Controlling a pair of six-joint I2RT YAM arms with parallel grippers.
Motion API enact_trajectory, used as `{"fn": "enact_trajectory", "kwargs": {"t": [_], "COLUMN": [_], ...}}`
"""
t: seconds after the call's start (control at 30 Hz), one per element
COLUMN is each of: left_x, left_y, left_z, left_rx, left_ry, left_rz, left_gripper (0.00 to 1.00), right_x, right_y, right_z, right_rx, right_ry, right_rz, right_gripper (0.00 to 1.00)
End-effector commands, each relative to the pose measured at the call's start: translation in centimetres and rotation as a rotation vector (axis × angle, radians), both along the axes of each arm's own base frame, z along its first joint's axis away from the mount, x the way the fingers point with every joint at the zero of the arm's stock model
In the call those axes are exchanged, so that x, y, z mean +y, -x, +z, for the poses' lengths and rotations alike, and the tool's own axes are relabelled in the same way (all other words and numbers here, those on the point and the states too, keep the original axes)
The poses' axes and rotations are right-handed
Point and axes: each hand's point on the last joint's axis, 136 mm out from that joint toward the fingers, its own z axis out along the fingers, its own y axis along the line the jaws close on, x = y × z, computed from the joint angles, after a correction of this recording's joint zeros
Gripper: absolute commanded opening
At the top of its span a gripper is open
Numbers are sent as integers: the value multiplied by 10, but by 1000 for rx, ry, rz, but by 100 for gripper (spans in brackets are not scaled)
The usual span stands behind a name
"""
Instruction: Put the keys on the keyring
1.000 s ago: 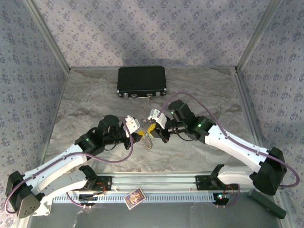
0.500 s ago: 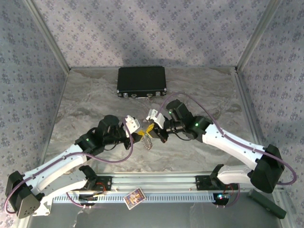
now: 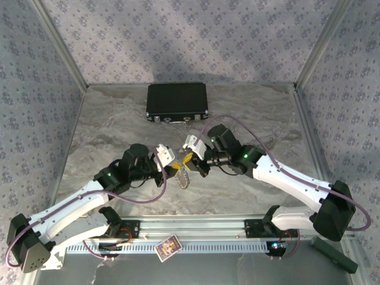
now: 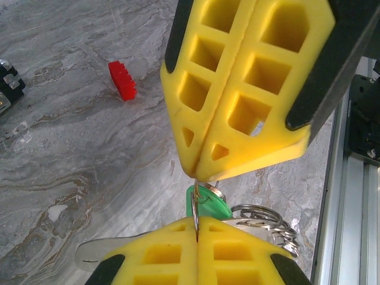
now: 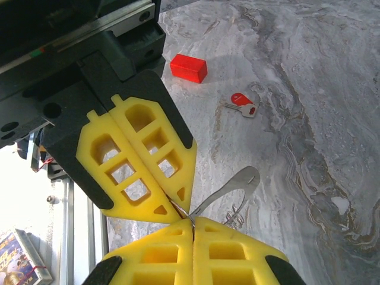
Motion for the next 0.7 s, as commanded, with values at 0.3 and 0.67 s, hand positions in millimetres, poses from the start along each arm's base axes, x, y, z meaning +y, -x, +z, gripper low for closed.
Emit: {"fn": "enact_trajectory", "kwargs": {"t": [0.3,0.67], "left_x": [-9,-7], "left_y": [8,2], "left_z": [9,7], "left_rx": [-36,-23], "left_ry": [17,14], "left_rz": [-63,-22], "left_gripper": [0,0], "right_x": [-3,-6], "right_y": [-15,-8], "right_z": [0,4], "right_rx": [-11,5], "right_ry": [13,-16], "right_rz": [-79,-58], "right_gripper": [0,0]}}
